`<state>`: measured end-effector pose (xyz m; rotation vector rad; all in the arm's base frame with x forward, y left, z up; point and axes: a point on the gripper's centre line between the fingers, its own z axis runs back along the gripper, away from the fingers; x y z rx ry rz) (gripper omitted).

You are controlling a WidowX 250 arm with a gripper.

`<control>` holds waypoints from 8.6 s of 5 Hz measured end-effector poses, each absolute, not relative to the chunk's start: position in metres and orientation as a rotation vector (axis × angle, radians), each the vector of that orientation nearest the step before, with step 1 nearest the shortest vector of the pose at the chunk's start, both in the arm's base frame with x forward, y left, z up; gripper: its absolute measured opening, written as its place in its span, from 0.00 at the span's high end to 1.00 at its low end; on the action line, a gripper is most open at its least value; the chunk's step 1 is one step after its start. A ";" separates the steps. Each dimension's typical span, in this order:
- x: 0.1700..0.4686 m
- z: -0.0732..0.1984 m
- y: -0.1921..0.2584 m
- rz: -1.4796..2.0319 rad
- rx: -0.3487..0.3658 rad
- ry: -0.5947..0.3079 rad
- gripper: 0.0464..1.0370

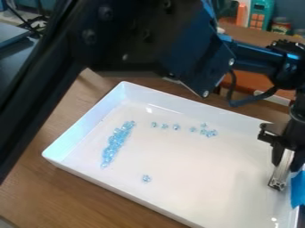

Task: Sweep into pile

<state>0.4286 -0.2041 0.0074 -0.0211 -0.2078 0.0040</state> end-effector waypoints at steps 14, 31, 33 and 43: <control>0.419 -0.001 -0.097 0.166 0.029 -0.147 0.72; 0.338 -0.001 -0.050 0.261 0.025 -0.128 0.72; 0.328 -0.005 -0.022 0.262 0.076 -0.109 0.72; 0.388 0.023 -0.008 0.362 0.041 -0.133 0.72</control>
